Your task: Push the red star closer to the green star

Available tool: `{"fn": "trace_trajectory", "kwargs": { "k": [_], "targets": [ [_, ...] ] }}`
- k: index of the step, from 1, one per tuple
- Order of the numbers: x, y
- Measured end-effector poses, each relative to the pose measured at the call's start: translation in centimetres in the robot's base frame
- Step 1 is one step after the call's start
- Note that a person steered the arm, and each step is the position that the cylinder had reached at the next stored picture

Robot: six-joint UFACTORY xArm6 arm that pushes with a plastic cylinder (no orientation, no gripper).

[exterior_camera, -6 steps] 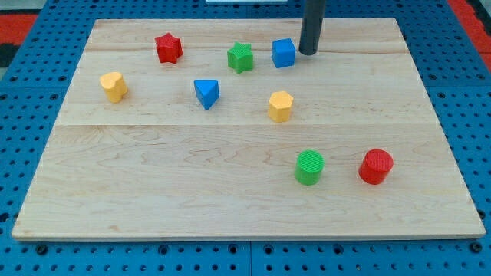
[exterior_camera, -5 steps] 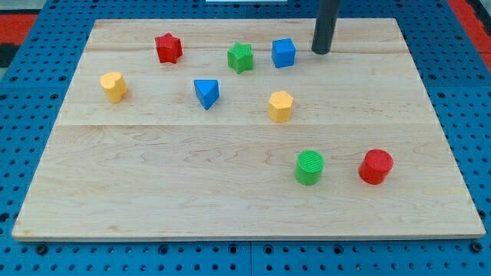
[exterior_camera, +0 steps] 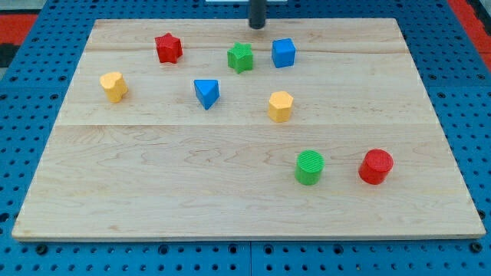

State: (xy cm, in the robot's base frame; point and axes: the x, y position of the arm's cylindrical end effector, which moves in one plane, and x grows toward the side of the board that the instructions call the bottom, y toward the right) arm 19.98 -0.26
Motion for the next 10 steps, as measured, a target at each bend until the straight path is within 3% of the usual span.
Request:
{"fn": "trace_trajectory", "kwargs": {
  "k": [4,5,7,10],
  "targets": [
    [-0.2,-20.2],
    [3.0,-21.6],
    [6.5,-18.1],
    [7.2,-12.2]
  ]
}}
